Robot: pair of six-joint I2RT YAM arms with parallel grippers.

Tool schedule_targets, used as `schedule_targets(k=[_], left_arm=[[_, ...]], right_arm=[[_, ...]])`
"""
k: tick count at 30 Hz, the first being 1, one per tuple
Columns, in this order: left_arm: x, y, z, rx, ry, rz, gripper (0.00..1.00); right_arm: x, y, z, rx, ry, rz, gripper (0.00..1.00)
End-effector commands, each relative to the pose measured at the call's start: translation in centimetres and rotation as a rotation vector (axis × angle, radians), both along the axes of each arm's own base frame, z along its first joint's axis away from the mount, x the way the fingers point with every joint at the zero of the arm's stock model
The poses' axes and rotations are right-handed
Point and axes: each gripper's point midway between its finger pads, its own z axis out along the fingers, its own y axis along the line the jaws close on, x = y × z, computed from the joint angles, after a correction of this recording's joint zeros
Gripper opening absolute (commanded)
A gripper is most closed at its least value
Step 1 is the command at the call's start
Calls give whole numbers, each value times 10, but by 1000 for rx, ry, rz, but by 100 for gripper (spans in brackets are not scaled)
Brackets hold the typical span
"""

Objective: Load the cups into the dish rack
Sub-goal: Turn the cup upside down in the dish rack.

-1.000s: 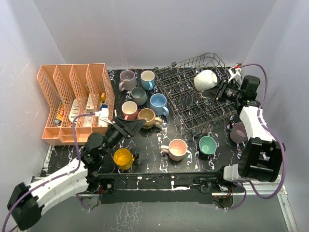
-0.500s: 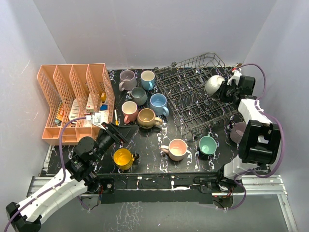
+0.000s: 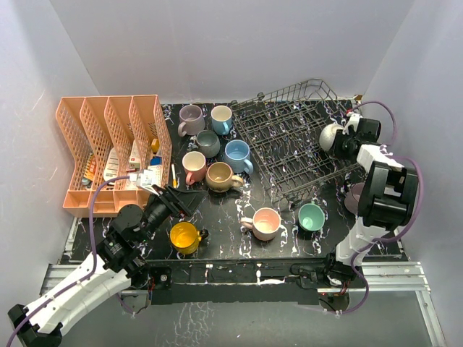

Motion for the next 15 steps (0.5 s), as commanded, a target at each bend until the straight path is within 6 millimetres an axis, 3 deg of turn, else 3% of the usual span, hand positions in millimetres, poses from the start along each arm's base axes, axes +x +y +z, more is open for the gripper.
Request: schedule_targets(k=[1,8,12,15], left_arm=[[1,4,19,-18,-35,15,92],[1,2,17,-16,-20,8,92],[0,2,15,-18,-10,7,92],[0,2,14,-18,-8,9,92]], right_arm=[[53,-23,50,-117,-221,30,8],[61,-33,28,-129,-171,13,8],[56,-39,18,-140,-124,16,25],[51,-44,21,-160,-124,11,27]])
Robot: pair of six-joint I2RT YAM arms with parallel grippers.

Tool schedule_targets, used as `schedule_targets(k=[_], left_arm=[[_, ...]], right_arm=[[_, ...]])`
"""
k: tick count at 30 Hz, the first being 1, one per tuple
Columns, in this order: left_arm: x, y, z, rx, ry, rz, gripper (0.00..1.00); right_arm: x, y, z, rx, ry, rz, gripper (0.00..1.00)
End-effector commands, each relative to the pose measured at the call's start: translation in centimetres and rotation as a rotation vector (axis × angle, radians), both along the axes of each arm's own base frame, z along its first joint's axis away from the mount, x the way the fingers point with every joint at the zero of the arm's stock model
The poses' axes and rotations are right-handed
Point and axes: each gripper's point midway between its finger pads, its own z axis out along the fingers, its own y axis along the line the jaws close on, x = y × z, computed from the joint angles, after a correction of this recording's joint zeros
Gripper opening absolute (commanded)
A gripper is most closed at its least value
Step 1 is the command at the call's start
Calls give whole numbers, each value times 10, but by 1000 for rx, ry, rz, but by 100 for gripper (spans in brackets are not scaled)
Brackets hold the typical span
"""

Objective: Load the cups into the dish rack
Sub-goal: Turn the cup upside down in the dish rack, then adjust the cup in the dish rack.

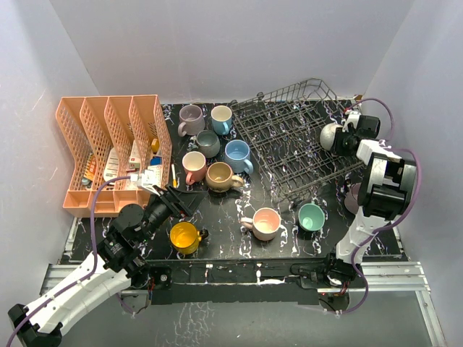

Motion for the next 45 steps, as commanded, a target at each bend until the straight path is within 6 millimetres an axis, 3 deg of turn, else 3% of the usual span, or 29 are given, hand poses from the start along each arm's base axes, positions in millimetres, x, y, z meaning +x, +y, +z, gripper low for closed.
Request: schedule_targets(k=[1,4,7,15,18,26,30,34,36,38,39,40,43,45], left_arm=[[0,2,20,-32,-31,4,92],[1,1,21,-32,-31,4,92],[1,-1,21,-32,-30,-4,92],[-1,-3,21,-27,-17,-17,92],[-2,-1,20,-21,-20,-14,92],[0,-1,15,-28,-19,-5,94],[1,1,13,18,-6,2,95],[0,4,12,98,18,1,95],[-1,5,13,140,32,-2,95],[-2,7,14,177,47,-3,95],[-2,8,13,194,56,-2,95],[-2,9,11,206,64,-1,95],[-3,9,8,216,75,-5,94],[-3,7,7,203,77,-9,94]], right_arm=[[25,-25,46,-100,-151,-11,27],[22,-29,55,-118,-166,-16,29],[19,-27,60,-126,-175,-2,43],[14,-15,80,-110,-205,67,53],[9,-6,109,-110,-261,105,60],[-28,43,160,-9,-362,285,68],[-55,78,184,74,-428,433,68],[-90,113,196,184,-469,583,66],[-101,121,200,191,-496,623,66],[-99,113,200,134,-506,587,66],[-95,106,199,89,-505,554,65],[-89,95,196,37,-493,511,57],[-73,67,175,-60,-398,438,20],[-63,56,158,-84,-313,434,12]])
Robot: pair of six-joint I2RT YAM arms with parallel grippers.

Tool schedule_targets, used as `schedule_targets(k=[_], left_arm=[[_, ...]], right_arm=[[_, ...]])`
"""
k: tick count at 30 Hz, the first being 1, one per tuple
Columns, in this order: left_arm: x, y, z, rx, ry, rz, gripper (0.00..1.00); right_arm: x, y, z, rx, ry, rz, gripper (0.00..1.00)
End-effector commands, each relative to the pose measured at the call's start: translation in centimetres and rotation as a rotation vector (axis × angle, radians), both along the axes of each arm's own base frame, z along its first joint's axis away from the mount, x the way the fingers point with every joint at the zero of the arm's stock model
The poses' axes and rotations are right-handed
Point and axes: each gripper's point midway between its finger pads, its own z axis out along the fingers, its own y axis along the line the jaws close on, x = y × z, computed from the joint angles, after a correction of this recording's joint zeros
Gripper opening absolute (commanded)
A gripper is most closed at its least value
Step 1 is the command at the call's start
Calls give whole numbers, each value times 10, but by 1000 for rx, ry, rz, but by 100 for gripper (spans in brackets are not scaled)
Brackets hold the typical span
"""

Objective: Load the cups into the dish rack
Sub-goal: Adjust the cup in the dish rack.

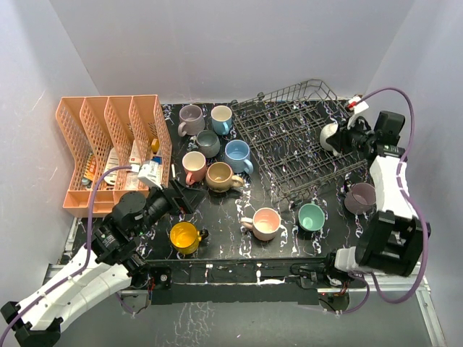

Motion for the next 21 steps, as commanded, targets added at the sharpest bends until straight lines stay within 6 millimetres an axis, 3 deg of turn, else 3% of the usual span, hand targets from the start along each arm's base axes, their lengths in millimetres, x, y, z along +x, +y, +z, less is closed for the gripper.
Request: schedule_targets(k=[1,13,21], left_arm=[[-2,2,-6,27,17,-3,94],[-4,-5,-13,-54,38,-16,93],[-4,-3,-18,-58,45,-7,93]], right_arm=[[30,-41,-27,-156,105,-82,11],[73,-84,-108,-233,314,-173,8],[87,-96,-130,-233,353,-231,8]])
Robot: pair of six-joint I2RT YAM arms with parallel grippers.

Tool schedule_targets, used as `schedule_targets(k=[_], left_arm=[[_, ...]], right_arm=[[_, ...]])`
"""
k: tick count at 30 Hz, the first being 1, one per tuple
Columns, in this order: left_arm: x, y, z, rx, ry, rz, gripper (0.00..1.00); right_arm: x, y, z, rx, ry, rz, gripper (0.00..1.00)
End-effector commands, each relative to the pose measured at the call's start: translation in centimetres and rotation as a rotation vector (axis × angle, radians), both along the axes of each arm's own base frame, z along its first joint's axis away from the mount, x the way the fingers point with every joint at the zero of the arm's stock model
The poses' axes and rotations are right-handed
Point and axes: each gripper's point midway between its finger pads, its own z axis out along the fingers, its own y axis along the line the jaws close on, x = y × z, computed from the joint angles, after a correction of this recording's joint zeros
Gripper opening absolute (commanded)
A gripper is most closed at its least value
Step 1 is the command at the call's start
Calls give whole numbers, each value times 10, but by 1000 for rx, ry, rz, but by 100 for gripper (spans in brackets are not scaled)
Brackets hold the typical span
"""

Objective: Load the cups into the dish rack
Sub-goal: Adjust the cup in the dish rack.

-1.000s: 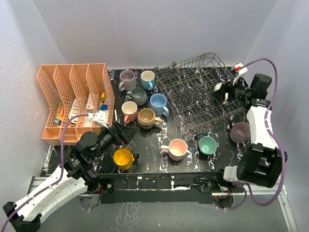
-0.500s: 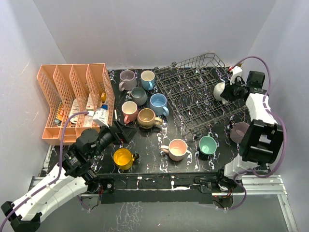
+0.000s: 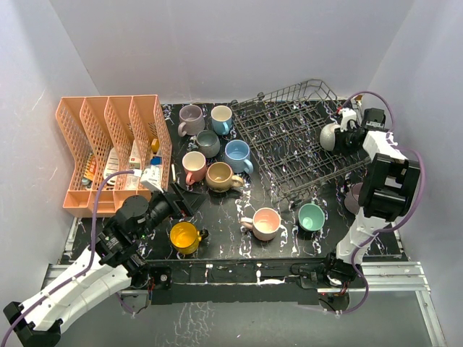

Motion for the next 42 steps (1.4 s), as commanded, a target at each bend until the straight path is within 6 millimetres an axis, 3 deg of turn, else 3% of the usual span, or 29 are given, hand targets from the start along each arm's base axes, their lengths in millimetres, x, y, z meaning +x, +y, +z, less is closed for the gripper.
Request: schedule_targets(k=[1,10,21,30,42], left_arm=[[0,-1,4,-19,-10,-3,93],[1,0,3,-8,-6,2,93],[4,-4,3,14,4,-7,93],[5,-4,3,15,1,-4,93],[6,-6,5,20,-6,-8,93]], right_arm=[[27,-19,20,-59,-84,-51,8],[44,-59,23,-215,-123,-188,8],[71,-74,25,-245,-138,-205,8],[77,-88,24,-313,-132,-202,8],[74,-94,55,-389,-179,-175,11]])
